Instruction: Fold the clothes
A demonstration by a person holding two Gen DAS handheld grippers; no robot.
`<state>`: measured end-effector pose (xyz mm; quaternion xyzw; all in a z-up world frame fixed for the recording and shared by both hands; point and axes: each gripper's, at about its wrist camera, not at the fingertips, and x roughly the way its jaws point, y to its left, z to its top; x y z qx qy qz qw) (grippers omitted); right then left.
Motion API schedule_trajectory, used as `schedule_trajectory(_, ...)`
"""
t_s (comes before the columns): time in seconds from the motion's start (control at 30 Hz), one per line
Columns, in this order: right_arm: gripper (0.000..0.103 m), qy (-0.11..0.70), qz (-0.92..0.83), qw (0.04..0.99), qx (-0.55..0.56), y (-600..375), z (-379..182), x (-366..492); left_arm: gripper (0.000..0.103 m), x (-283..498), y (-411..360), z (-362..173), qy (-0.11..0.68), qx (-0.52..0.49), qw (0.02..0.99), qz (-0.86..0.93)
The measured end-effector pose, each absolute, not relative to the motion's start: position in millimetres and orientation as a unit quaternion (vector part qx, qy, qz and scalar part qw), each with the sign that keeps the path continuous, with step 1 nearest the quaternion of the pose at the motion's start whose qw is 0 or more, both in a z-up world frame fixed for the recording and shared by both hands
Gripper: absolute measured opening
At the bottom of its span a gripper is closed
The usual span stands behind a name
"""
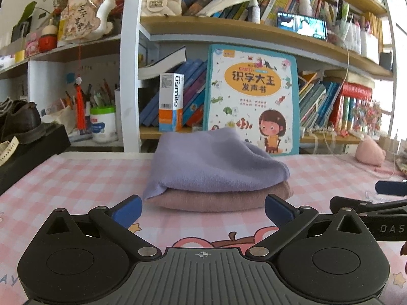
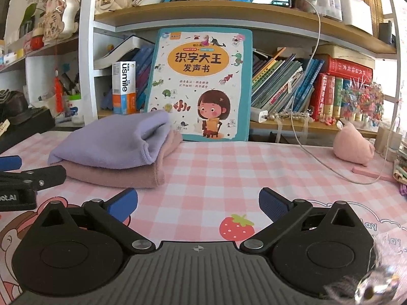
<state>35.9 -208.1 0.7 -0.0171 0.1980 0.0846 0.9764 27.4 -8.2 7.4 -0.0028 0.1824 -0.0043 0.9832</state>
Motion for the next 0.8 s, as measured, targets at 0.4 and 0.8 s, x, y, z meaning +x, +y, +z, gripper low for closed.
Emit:
schedule_trajectory(0.4, 0.102, 0.202, 0.088, 0.975, -0.021, -207.0, 0.4, 37.6, 0.103, 31.4, -16.3, 5.4, 0.197, 0.023, 0.980, -0.001)
schedule_trajectory(0.8, 0.102, 0.204, 0.089, 0.975, -0.019, -207.8, 0.4, 39.2, 0.103, 30.1, -20.0, 5.4, 0.194, 0.035, 0.980, 0.000)
